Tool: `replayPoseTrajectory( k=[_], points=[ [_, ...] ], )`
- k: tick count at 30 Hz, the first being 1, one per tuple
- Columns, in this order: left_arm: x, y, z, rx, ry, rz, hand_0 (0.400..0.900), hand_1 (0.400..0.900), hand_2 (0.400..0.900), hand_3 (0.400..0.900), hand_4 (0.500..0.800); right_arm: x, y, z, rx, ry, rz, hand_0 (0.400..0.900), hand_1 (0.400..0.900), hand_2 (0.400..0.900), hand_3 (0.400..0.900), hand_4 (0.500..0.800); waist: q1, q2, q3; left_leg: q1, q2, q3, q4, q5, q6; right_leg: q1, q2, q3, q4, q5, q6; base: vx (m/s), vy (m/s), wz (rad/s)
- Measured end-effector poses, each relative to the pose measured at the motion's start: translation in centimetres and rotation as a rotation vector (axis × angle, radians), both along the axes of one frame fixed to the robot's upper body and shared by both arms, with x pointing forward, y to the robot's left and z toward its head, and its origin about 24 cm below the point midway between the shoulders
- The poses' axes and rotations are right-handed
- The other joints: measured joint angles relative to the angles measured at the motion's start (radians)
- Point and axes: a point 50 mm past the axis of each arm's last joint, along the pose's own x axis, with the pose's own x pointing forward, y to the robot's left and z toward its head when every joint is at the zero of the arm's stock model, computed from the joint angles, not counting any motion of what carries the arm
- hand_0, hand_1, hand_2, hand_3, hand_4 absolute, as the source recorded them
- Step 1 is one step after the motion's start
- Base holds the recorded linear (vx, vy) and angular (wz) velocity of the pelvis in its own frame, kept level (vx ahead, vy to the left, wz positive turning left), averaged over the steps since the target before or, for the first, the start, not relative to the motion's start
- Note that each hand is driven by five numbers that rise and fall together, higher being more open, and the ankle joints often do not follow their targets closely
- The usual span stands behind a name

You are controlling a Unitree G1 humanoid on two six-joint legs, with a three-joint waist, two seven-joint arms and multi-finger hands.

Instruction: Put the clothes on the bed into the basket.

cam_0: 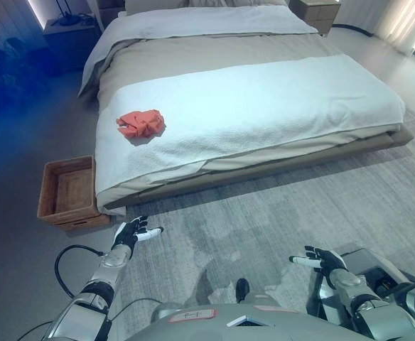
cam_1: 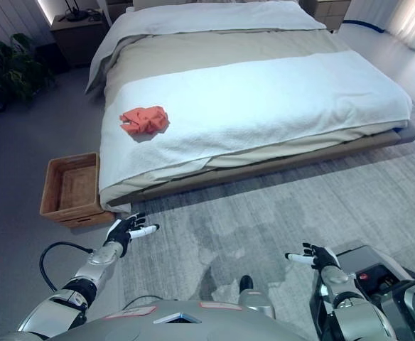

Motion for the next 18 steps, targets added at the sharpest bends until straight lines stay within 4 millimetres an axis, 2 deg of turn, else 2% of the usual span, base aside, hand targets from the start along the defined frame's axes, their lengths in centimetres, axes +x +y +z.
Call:
replayPoseTrajectory(
  k=[18],
  points=[
    [-0.01,-0.01,-0.01,-0.001,0.0,0.001,0.9,0.9,0.9,0.9,0.8,-0.01,0.0,0.0,0.0,0.0,0.0,0.9,0.9,0.9,0.9,0.8,0.0,0.0,0.0,0.0,0.0,0.0,0.0,0.0,0.0,0.0,0.0,0.0,0.0,0.0,0.0,0.0,0.0,0.0]
  ],
)
